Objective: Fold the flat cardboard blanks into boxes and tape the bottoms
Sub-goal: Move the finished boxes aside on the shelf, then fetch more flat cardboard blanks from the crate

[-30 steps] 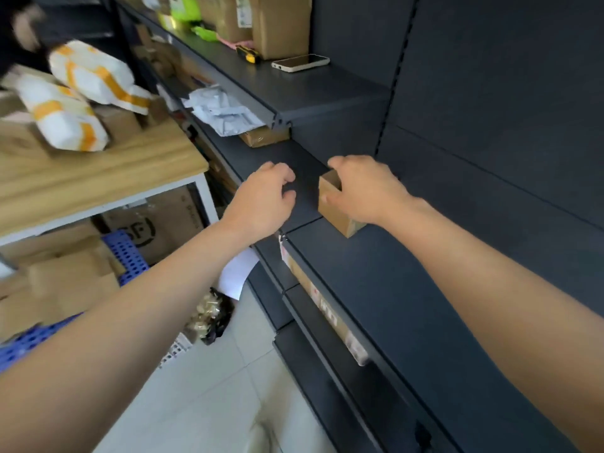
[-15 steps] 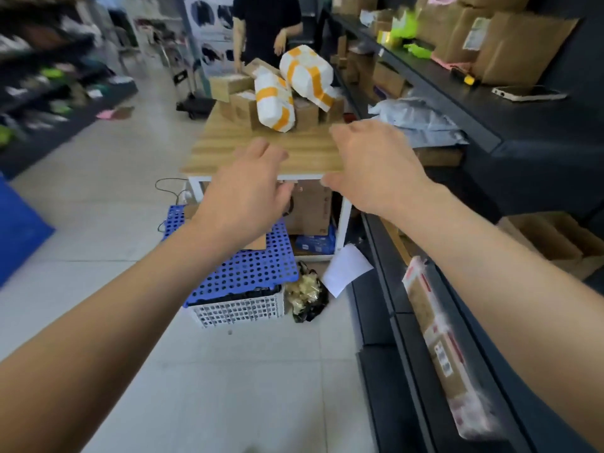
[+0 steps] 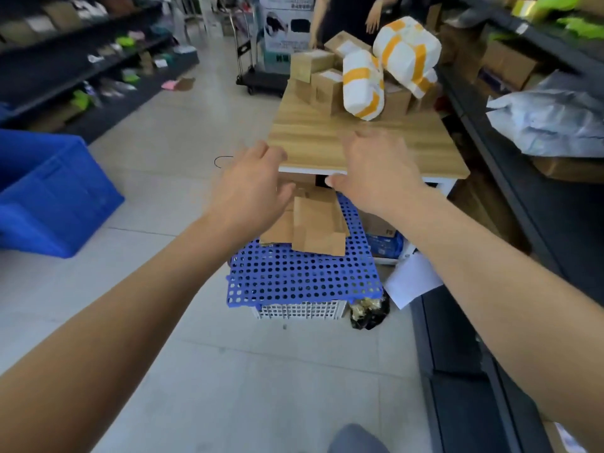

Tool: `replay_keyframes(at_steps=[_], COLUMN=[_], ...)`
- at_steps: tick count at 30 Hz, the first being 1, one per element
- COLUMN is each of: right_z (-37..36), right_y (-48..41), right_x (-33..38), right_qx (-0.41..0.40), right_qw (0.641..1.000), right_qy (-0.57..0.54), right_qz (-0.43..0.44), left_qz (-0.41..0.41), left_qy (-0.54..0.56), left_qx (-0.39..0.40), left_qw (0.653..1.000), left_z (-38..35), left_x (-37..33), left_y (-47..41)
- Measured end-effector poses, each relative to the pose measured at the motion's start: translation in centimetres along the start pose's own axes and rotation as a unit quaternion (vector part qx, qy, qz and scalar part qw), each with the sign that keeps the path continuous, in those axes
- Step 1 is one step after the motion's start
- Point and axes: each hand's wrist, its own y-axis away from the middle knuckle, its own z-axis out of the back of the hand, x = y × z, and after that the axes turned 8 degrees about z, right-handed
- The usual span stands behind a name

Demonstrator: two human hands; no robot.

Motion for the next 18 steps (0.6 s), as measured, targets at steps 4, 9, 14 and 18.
replay_keyframes(at_steps=[4,9,14,18], right_z=[-3.6,-8.3,-11.9,-15.2], right_y=[-4.7,-11.0,-16.3,-19.3], right_x=[-0.9,-1.7,-1.8,-1.8], right_qx=[0.036,0.07,0.095,0.113], right_qw=[0.999,0.997,0.994,0.987], right_qy=[-0.016,-0.036,-0.032,-0.047], right_qz=[-0.02,-0.023,-0.042,-0.102], left_qz=[0.011,0.028,0.03,-0.001], left_qy=[-0.001,-0.009,-0.004,0.015], left_qx=[0.038,0.063,0.104,0.161], left_qw=[0.999,0.998,0.994,0.987], left_z=[-3.9,-8.3,-11.8,-15.1], left_x=[3.0,6.4,9.7,12.4], left_y=[-4.5,-9.6,-14.8,-19.1])
